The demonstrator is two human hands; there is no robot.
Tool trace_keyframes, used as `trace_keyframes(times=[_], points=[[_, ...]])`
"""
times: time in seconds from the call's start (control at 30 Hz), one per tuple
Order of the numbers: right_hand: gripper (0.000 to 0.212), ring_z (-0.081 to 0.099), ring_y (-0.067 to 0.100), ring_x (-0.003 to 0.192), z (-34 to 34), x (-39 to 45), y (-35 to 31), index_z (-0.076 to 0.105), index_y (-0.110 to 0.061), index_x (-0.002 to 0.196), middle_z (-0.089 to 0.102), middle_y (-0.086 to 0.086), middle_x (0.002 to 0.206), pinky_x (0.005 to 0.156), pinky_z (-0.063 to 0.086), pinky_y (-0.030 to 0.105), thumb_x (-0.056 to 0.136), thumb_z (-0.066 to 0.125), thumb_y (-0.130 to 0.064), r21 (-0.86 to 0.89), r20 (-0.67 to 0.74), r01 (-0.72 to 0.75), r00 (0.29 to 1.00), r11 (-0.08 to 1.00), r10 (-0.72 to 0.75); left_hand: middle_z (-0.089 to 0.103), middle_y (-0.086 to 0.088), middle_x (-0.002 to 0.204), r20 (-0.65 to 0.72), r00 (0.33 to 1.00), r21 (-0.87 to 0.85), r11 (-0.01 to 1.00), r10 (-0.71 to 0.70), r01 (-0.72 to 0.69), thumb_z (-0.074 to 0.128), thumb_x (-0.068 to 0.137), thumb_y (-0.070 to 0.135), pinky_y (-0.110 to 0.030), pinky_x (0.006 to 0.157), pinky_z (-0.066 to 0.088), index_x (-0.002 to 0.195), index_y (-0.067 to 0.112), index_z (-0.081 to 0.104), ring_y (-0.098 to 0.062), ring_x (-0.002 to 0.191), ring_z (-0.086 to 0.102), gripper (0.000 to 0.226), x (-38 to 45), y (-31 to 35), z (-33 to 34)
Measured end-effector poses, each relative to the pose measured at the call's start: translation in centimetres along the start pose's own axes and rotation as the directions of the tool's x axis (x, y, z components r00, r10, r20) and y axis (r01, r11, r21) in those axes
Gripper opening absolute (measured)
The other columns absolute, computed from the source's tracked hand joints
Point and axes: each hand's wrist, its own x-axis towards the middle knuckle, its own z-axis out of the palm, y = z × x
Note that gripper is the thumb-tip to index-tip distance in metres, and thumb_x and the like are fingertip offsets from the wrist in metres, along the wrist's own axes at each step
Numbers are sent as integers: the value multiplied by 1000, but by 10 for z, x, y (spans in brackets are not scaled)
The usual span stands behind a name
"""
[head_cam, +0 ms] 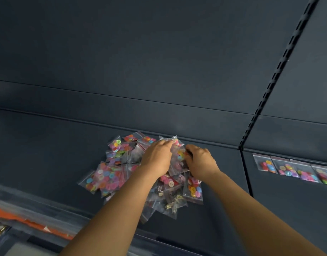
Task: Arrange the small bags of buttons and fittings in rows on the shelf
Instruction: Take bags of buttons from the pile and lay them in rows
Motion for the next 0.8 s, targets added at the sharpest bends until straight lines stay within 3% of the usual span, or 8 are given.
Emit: trace_keyframes(times=[0.13, 0.2, 0.3, 0.37, 0.5, 0.6, 0.73, 0.8], points=[[10, 51, 26, 83, 4, 11, -4, 55, -11, 94, 57, 3, 83, 60, 41, 31, 90, 46, -13, 50, -29, -32, 999, 998, 33, 32, 5, 153, 24, 1000, -3, 1000, 9, -9, 44, 96, 5, -33, 113, 25, 149, 26, 25, -22, 138, 29, 60, 13, -11, 3], [16, 54, 24, 84, 2, 13, -7, 58, -11, 103, 63, 6, 92, 67, 47, 31, 89, 49, -13, 84, -26, -54, 998, 995, 56, 39, 4, 149, 22, 1000, -22, 1000, 21, -21, 46, 96, 8, -35, 111, 29, 148, 26, 27, -23, 133, 34, 58, 16, -14, 2], [26, 54, 17, 81, 0, 14, -10, 61, -16, 113, 64, 2, 93, 66, 43, 22, 89, 53, -12, 144, -12, -90, 996, 985, 92, 52, 1, 136, 0, 999, -41, 998, 39, -39, 50, 95, 13, -35, 104, 34, 143, 27, 38, -24, 123, 39, 52, 17, -15, -4], [18, 54, 14, 73, -1, 15, -9, 65, -19, 101, 60, -5, 78, 53, 39, 12, 89, 54, -11, 209, -32, -83, 995, 974, 91, 58, 0, 126, -28, 999, -98, 995, 27, -29, 52, 94, 16, -34, 100, 36, 133, 26, 52, -23, 118, 43, 40, 17, -17, -7], [9, 54, 8, 61, -7, 16, -9, 67, -20, 92, 65, -5, 76, 49, 39, 11, 91, 58, -21, 367, -88, -59, 991, 928, 98, 68, 1, 106, -36, 999, -214, 977, -26, 18, 51, 95, 18, -28, 77, 46, 109, 20, 67, -16, 94, 59, 21, 14, -22, -11], [10, 51, 7, 53, -8, 16, -11, 68, -21, 90, 65, -6, 78, 47, 41, 14, 91, 58, -21, 489, -103, -59, 987, 870, 125, 66, 4, 86, 11, 999, -232, 972, -42, 44, 48, 95, 17, -24, 55, 40, 103, 18, 65, -10, 63, 55, 19, 12, -25, -16], [15, 57, 10, 58, -9, 14, -22, 69, -22, 79, 67, -4, 72, 56, 51, 26, 88, 63, -12, 654, -98, -20, 989, 756, 111, 61, 11, 103, 40, 999, -358, 934, -7, 20, 56, 91, 28, -26, 72, 44, 120, 24, 58, -10, 85, 58, 30, 7, -22, -22], [17, 58, 10, 56, -11, 12, -29, 70, -21, 77, 67, -3, 67, 56, 51, 27, 86, 64, -9, 703, -83, 13, 994, 711, 64, 66, 11, 97, 14, 1000, -446, 895, -17, 21, 62, 87, 33, -31, 74, 49, 109, 24, 63, -13, 87, 62, 23, 6, -19, -24]])
